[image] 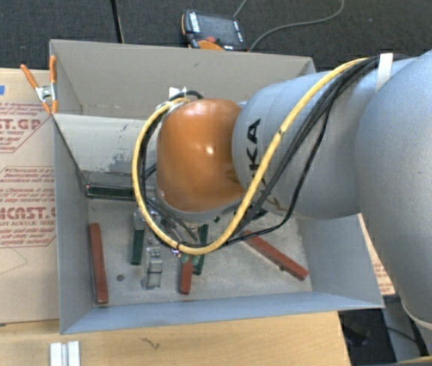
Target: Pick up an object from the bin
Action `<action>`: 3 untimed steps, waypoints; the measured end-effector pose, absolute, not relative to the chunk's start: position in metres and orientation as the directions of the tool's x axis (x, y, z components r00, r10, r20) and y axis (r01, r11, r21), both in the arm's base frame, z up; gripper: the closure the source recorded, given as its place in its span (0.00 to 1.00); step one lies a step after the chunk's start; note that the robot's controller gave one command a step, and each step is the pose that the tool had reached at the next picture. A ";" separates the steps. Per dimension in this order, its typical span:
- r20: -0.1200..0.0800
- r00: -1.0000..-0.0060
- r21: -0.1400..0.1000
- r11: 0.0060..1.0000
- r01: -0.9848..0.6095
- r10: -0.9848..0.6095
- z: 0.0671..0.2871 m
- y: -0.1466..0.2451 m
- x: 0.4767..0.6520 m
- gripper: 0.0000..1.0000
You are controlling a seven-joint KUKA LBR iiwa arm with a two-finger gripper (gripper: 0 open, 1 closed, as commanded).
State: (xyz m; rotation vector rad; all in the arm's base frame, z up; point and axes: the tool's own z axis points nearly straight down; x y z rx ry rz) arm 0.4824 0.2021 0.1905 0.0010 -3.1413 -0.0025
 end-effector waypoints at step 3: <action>-0.004 -0.958 -0.003 0.958 -0.288 -0.288 0.070 0.065 0.570 0.00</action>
Offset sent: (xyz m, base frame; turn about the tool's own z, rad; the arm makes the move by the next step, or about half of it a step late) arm 0.0341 -0.0167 -0.0518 -0.0090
